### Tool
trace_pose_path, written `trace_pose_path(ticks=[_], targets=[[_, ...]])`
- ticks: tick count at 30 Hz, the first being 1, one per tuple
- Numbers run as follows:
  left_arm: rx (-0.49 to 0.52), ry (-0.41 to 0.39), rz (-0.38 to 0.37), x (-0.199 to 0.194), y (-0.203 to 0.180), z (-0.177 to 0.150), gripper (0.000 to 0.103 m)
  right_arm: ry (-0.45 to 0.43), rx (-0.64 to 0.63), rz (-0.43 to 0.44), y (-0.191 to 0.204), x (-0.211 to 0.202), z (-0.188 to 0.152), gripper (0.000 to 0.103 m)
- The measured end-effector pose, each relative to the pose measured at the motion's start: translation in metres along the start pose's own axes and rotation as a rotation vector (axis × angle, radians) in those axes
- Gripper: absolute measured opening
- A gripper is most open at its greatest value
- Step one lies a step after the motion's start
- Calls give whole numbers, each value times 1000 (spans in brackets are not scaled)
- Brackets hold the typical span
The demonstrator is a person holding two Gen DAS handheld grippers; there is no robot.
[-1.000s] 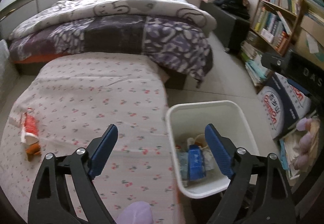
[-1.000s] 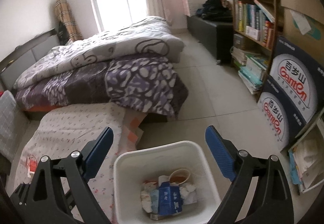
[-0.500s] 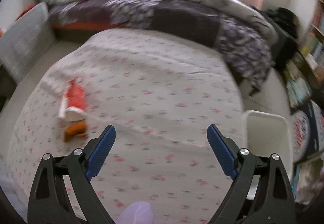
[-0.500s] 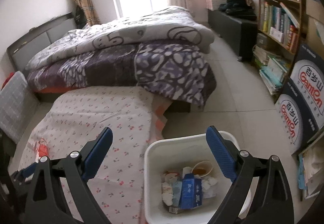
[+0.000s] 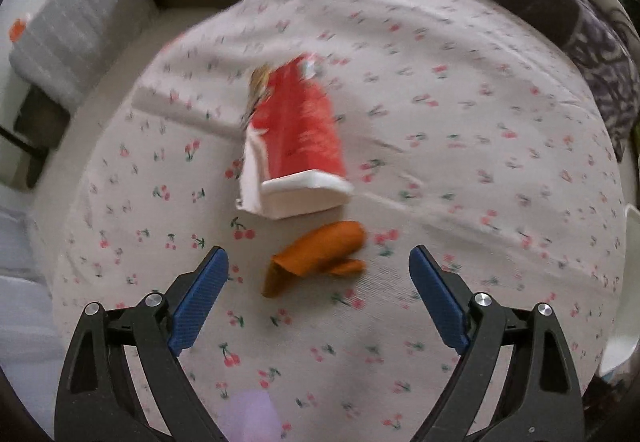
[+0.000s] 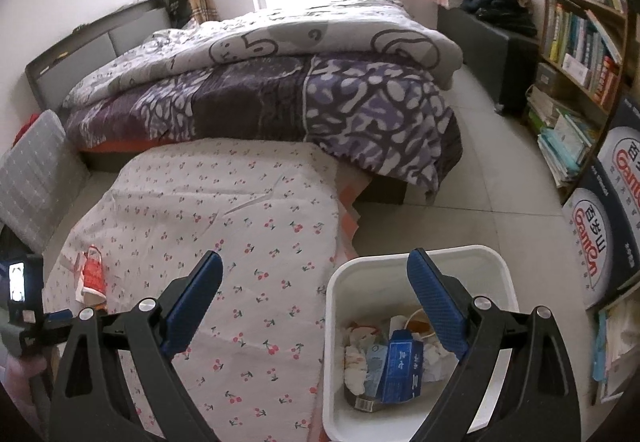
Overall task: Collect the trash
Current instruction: 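Move both open tools from the bin back over the cherry-print sheet, then grasp the crumpled orange wrapper with the left tool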
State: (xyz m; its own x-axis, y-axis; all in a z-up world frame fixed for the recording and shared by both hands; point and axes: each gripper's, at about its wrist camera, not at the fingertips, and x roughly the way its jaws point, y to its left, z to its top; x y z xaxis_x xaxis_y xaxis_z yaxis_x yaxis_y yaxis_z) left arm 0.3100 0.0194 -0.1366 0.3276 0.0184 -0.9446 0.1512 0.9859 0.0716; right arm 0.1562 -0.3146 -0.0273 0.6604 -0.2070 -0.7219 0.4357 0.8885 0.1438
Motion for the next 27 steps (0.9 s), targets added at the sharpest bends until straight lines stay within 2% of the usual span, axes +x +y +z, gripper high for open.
trace_pose_path(ticks=[3,5,6,9,12,16,20,23,27], targets=[[-17,25,-49,14,7,0,78,8,-9,1,5,4,0,91],[11,25,-43,17,3,-2,77,15,-12,5,9,5,0,91],[28,19,-39,15,1,-3,74,18,-10,7,10,7,0,91],[69,1,-58,7,-5,-7,50,33,-10,17,14,10,0,91],[104,0,-49,0,-11,-14,40,47,-10,28,19,13,-2,91],[110,3,-60,-10,-11,-24,38,53,-23,42,30,15,-5,91],[74,-9,-81,-33,8,-39,37,68,-50,55,46,22,-10,91],[10,-62,-100,-65,29,-44,37,102,-118,79,67,35,-17,91],[-126,-196,-133,-122,74,-41,37,164,-213,122,111,53,-29,91]])
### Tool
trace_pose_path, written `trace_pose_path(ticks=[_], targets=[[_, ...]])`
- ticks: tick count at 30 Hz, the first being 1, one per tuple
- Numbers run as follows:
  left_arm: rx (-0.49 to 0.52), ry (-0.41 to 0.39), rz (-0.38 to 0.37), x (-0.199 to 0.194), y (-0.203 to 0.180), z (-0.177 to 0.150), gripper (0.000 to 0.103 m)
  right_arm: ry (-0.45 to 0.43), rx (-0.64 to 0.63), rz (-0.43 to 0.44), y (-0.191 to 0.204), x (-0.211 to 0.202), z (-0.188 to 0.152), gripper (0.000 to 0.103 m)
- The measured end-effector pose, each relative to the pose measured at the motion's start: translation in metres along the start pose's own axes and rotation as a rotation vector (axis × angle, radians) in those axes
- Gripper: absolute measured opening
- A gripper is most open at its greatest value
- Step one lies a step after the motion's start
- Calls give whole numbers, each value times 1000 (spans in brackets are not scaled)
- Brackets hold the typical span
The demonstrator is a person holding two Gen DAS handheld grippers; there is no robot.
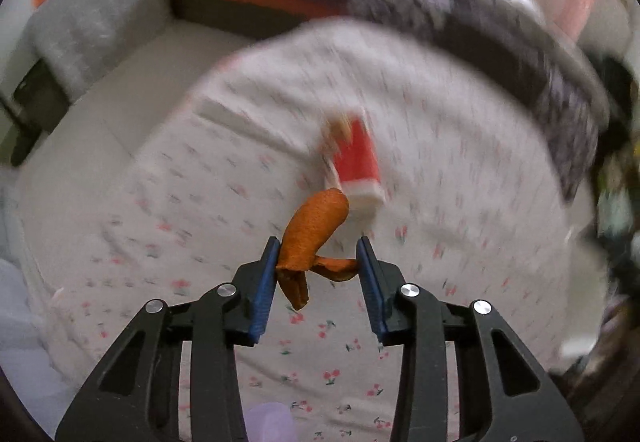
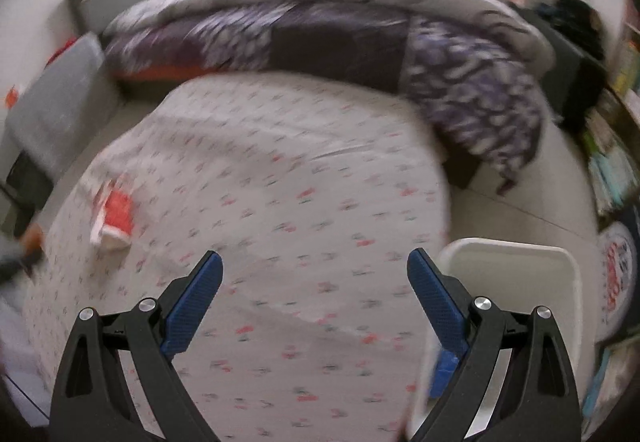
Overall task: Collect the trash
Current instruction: 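Grasp the crumpled orange wrapper with the left tool, then grasp the red snack packet with the right tool while the left tool holds the wrapper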
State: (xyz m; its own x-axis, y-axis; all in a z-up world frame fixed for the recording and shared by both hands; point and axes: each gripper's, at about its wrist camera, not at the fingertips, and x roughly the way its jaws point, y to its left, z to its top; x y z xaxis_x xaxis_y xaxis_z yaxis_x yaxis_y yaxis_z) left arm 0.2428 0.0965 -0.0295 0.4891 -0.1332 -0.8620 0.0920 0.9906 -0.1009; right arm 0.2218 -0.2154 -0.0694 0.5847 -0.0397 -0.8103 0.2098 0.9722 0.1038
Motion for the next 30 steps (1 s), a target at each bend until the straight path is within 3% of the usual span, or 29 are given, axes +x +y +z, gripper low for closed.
trace_pose_path(ticks=[5,8,14,20,23,24,25,27,30], targets=[[-117,-174,19,-54,26,24,37,67,-36,133,76,27,12,91],[-180,-214,-21,-66,40,35,37,87,-66,190,132,44,22,91],[-230,-276,11,-88,63,44,38,150,-143,211,221,89,29,91],[-252,-262,6,-87,77,42,38,195,-175,135,249,133,36,91],[-239,-243,14,-80,76,43,38,196,-184,141,248,146,35,89],[-236,-241,16,-78,76,44,38,195,-194,143,247,149,34,77],[-233,-240,19,-77,76,44,38,199,-207,141,247,151,32,57],[-240,-241,25,-76,77,45,38,178,-214,145,245,149,33,50],[-258,-240,30,-73,80,45,38,160,-186,184,236,139,34,48]])
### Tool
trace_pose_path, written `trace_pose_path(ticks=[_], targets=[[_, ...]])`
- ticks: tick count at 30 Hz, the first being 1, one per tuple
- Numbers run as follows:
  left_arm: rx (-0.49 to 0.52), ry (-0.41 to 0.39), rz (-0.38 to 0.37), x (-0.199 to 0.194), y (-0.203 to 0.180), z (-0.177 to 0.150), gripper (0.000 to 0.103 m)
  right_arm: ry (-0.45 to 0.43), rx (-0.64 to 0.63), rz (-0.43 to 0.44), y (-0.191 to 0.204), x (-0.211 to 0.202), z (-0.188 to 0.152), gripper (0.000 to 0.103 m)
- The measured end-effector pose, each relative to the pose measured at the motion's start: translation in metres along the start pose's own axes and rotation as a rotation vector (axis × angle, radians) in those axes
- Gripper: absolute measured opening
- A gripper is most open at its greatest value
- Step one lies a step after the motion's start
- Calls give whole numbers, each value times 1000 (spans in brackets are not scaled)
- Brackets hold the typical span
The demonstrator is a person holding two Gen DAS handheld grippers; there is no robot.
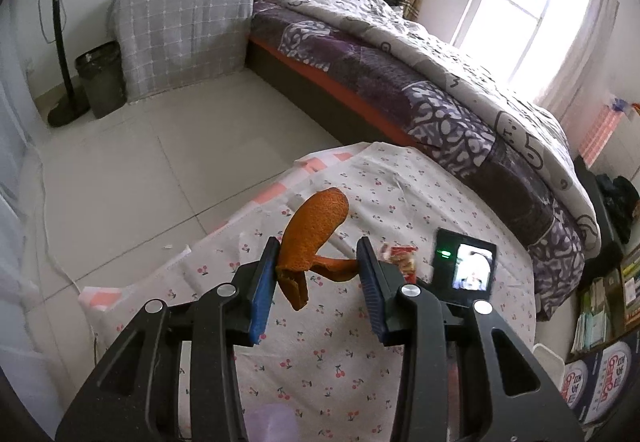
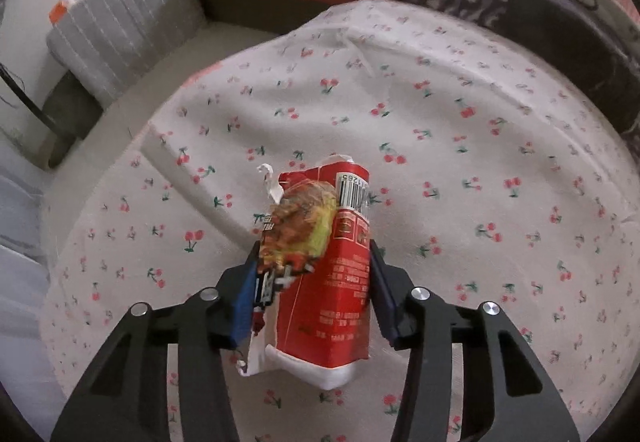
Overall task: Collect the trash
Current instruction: 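Grasp the red snack packet with the right tool while the left tool holds the wrapper, then carry the red packet toward the bin with the right tool while left carries the wrapper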
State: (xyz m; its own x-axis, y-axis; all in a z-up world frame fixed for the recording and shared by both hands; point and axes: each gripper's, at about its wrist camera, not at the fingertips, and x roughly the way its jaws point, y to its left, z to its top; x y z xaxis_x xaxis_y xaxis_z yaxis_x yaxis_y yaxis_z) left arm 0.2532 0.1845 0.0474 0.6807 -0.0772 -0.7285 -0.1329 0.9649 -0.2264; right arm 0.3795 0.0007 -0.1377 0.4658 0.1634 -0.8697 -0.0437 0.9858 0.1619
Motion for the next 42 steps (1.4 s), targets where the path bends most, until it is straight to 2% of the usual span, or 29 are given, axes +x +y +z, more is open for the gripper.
trace_pose_path(ticks=[9,16,29,33,42], targets=[[6,-20,0,-2,-7,-5,38,-163,11,13,-20,-82,-2,48],[64,-31,-7,-2,-30,-17,38,-253,47,9,-52,-140,-21,49],[178,-29,-6,10,-81,-46,38,-340,73,-73,-119,-189,-72,49],[203,-17,-11,19,-97,-56,38,-336,107,-71,-138,-194,-79,49],[264,-8,-28,29,-136,-76,38,-359,147,-125,-181,-215,-91,49]])
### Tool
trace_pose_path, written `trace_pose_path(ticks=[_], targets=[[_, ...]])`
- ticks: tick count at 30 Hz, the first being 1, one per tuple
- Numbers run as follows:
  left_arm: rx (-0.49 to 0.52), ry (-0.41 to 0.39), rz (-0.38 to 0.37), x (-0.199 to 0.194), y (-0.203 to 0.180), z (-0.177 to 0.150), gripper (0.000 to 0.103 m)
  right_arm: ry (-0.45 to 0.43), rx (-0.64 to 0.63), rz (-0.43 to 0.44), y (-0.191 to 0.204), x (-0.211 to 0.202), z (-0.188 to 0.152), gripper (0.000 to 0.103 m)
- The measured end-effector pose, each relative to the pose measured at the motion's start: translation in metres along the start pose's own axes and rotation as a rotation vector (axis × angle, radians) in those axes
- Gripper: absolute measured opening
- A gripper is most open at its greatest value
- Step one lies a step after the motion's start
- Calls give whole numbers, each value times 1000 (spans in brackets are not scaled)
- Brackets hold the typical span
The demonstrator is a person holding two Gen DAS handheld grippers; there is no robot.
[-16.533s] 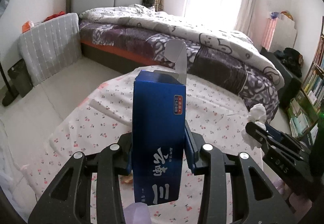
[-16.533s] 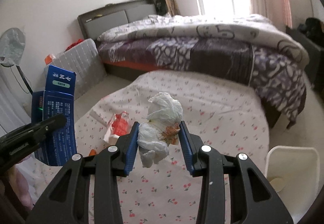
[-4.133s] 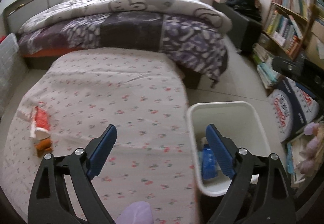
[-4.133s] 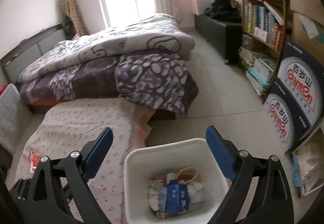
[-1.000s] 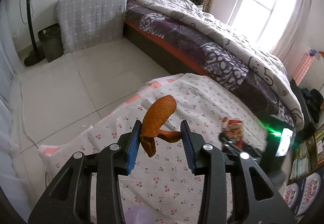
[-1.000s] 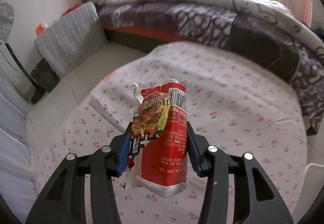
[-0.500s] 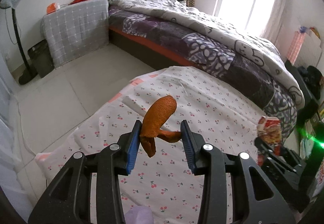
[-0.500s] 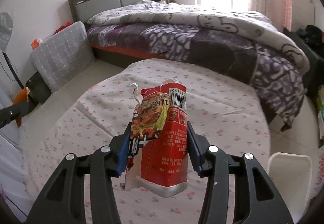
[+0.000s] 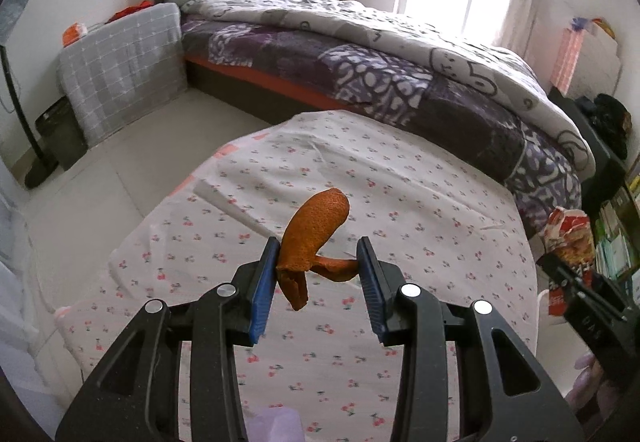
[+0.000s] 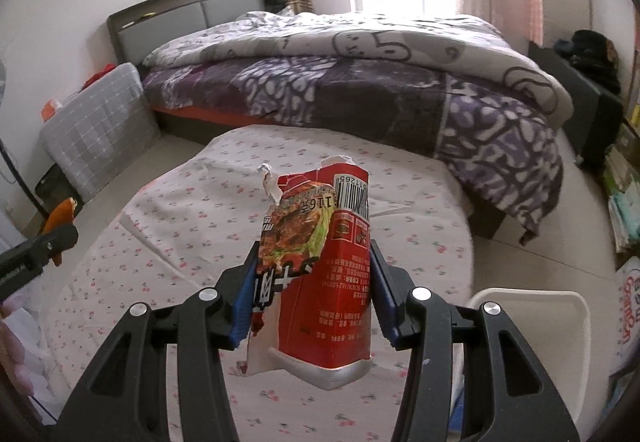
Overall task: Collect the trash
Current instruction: 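Carry the red packet toward the bin with the right tool while left carries the wrapper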
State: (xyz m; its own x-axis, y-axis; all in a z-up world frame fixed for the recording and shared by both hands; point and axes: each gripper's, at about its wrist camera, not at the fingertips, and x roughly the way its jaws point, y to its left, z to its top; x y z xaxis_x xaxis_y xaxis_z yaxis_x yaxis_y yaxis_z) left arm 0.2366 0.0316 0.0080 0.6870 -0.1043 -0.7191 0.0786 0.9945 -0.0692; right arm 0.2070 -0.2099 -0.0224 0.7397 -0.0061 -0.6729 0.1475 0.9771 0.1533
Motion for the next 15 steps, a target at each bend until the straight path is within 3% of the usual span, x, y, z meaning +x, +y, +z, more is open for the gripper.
trace_pose_path(ticks=[15], targets=[[62,27,-100,15,-73,-14,38,-25,79,-117,-70,-30,1,50]])
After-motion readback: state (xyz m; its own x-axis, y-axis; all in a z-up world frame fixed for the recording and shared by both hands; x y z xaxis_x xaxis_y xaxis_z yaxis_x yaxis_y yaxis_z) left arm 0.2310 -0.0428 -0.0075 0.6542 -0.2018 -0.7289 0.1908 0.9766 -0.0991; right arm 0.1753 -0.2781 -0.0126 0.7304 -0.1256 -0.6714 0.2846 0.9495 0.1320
